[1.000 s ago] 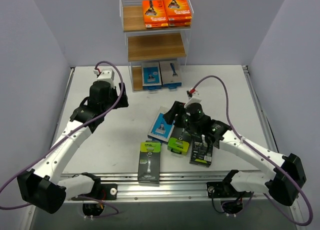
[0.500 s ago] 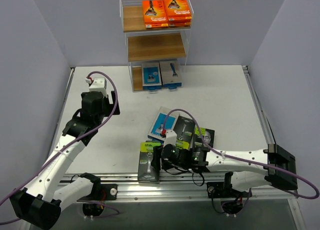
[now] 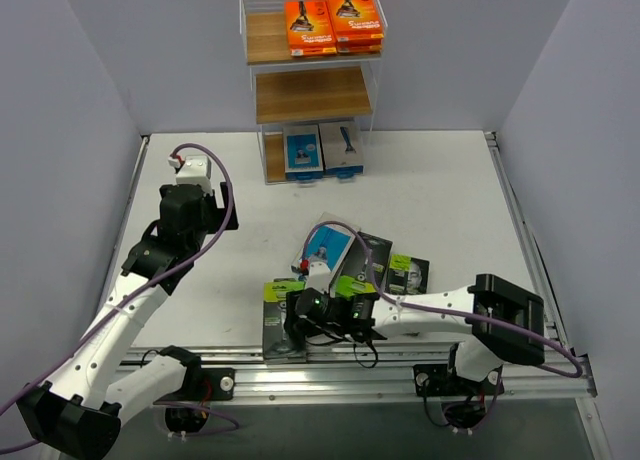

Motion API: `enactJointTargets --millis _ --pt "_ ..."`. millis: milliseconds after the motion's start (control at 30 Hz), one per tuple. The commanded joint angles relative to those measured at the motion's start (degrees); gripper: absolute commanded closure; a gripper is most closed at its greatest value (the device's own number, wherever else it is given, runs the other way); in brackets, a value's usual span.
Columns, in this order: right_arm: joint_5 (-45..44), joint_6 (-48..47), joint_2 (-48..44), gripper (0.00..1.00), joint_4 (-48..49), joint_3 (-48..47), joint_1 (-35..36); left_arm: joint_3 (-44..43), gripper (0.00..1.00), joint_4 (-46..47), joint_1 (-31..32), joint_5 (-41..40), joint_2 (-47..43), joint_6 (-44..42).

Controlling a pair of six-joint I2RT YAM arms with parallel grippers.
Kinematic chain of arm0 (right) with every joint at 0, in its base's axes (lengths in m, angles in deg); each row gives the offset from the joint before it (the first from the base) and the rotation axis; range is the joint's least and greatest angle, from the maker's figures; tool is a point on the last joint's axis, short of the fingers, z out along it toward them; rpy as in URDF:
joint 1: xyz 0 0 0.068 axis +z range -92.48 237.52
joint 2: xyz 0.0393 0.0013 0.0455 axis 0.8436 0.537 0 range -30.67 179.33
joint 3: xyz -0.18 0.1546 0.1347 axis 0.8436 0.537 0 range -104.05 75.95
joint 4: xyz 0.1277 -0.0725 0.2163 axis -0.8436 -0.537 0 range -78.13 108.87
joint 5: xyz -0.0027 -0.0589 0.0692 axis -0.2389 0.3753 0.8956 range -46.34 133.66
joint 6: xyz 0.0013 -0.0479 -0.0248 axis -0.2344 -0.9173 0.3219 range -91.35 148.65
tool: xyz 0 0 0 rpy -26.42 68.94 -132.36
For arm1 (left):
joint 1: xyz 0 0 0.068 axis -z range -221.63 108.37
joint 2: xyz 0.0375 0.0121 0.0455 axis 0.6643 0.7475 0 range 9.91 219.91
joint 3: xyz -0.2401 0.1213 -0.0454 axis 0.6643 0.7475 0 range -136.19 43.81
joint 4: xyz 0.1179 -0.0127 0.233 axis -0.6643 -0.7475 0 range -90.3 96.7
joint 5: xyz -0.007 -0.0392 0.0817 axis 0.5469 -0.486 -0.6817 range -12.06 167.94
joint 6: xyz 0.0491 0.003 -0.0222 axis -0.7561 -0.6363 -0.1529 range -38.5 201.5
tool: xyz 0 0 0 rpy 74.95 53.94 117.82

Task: Place and organize the shaving razors onto the shelf
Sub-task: Grab a shaving razor with the right arm

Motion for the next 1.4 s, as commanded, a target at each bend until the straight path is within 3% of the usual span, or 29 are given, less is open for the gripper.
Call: enactJointTargets --millis 0,300,500,633,900,1233,1367 --pt "1.32 -4.36 5.14 0.48 3.26 -5.25 -3.01 -0.95 0.06 1.28 0.42 0.56 -0.37 -0.49" --pt "10.2 -8.76 19.82 0.55 10.37 -18.35 -11.63 -1.04 0.06 1.37 0.42 0.29 -1.16 -0.58" --pt "13.55 -9.64 25.1 0.54 11.7 -25.39 -14.54 -1.04 0.06 1.28 0.33 -1.99 -1.77 -1.02" --pt "12.33 -8.42 21.42 0.48 11.7 -23.21 -17.26 -0.6 0.06 1.54 0.33 -3.74 -2.74 -1.02" --pt "-0.22 -1.39 2.61 0.42 12.32 -5.21 -20.52 -1.04 0.06 1.2 0.24 -2.17 -2.3 -0.67" --pt "-16.48 8.71 -11.71 0.42 8.1 4.39 -12.18 -0.86 0.06 1.28 0.42 -1.11 -1.6 -0.41" --pt "-17.03 12.32 -12.61 0.46 11.87 8.17 -10.24 -0.69 0.06 1.37 0.42 -0.41 -1.95 -0.23"
